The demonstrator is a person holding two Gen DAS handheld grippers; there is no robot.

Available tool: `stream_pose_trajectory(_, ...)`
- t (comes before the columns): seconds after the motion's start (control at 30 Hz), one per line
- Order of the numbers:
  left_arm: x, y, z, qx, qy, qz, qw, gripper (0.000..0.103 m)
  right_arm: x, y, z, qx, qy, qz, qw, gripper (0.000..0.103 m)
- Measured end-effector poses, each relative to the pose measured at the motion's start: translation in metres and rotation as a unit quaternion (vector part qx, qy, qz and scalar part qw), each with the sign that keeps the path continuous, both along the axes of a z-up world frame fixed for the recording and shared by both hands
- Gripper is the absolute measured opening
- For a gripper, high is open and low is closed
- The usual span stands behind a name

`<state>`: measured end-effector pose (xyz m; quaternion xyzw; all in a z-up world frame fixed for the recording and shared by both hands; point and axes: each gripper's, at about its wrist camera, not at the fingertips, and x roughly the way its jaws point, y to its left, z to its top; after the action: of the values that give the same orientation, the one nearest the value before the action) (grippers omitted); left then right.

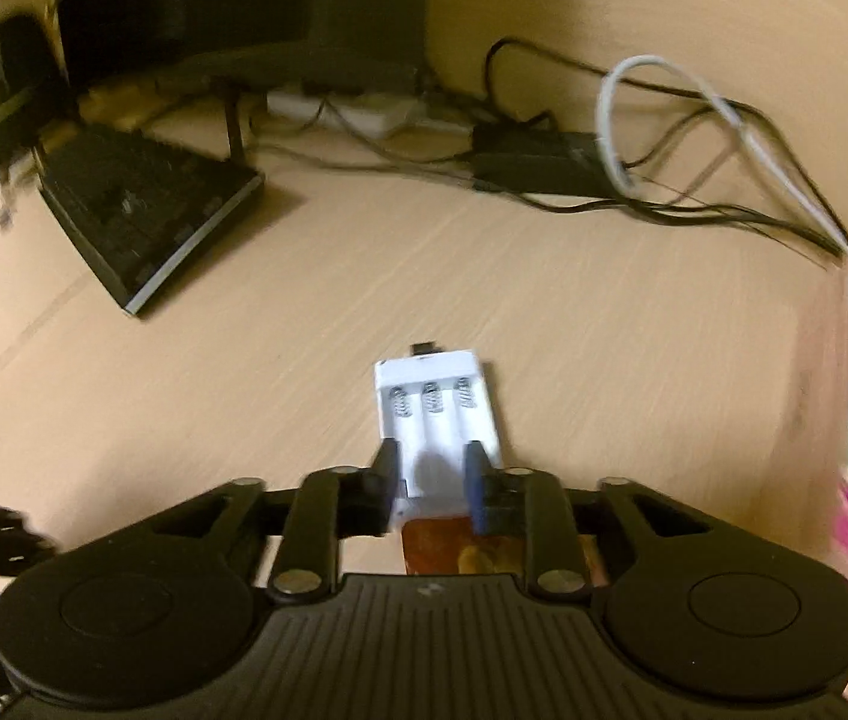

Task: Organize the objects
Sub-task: 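Set the white charger down beside the red snack packet and open the right tool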

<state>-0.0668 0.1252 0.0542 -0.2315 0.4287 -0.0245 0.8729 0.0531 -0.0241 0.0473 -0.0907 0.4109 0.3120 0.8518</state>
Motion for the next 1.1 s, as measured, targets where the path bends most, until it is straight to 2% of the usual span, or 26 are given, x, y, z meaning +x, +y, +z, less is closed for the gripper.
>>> stream_pose_trajectory(0.1,0.002,-0.002,-0.005,0.008,0.01,0.003,0.9999,0.019,-0.018,-0.035,0.014,0.024,-0.034,-0.036,0.999,0.081)
stream_pose_trajectory(0.2,0.006,-0.007,-0.007,0.017,0.012,-0.001,0.9998,0.019,-0.033,-0.051,0.012,0.014,-0.039,-0.037,0.998,0.092)
stream_pose_trajectory(0.3,0.016,-0.012,-0.003,0.033,0.013,-0.006,0.9994,0.019,-0.043,-0.054,0.002,-0.011,-0.045,-0.037,0.998,0.092)
stream_pose_trajectory(0.43,0.04,-0.015,0.005,0.018,0.009,-0.003,0.9998,0.019,-0.049,-0.053,-0.009,-0.016,-0.031,-0.042,0.998,0.093)
stream_pose_trajectory(0.5,0.053,-0.017,0.008,0.013,0.006,0.003,0.9999,0.019,-0.057,-0.054,-0.01,-0.023,-0.042,-0.039,0.998,0.1)
stream_pose_trajectory(0.63,0.069,-0.026,0.015,0.043,0.001,-0.003,0.9991,0.019,-0.063,-0.052,-0.012,-0.041,-0.06,-0.02,0.997,0.101)
stream_pose_trajectory(0.83,0.071,-0.021,0.018,0.062,0.003,-0.004,0.9981,0.019,-0.049,-0.043,-0.019,-0.046,-0.058,-0.009,0.997,0.102)
stream_pose_trajectory(0.97,0.064,-0.01,0.015,0.064,0.009,0.012,0.9979,0.019,-0.033,-0.032,-0.028,-0.058,-0.057,0.003,0.997,0.103)
stream_pose_trajectory(1.1,0.058,-0.001,0.013,0.065,0.018,0.026,0.9974,0.019,-0.015,-0.028,-0.037,-0.052,-0.034,0.008,0.998,0.102)
